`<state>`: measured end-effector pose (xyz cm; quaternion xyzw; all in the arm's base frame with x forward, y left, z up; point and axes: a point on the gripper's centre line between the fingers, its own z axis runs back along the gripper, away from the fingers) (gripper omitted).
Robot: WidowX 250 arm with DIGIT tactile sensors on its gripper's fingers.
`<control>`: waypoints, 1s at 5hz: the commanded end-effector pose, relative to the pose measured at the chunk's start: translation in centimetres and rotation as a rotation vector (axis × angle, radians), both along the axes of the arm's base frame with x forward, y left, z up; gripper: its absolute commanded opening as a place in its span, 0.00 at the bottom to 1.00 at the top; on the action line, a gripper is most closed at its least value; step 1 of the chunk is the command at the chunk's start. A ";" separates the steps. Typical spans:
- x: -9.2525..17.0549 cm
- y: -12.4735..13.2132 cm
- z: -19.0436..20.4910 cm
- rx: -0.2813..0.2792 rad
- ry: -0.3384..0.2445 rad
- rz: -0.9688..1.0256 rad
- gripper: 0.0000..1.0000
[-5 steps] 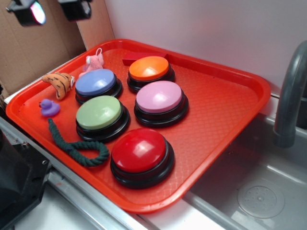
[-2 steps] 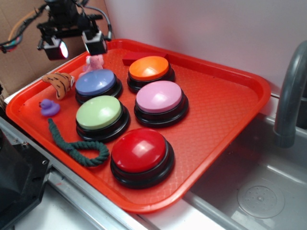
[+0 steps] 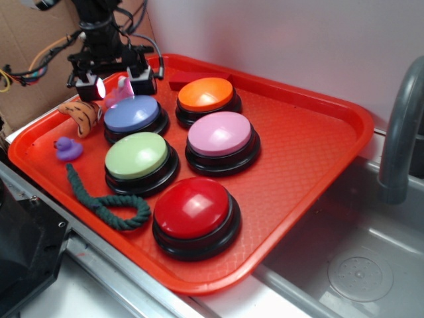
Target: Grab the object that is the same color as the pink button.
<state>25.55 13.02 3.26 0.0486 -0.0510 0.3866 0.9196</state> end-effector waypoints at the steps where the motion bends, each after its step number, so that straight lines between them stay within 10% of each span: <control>1: 1.1 1.5 0.5 0.031 -0.044 -0.021 0.00; 5: 0.5 -1.8 9.3 -0.062 0.055 -0.408 0.00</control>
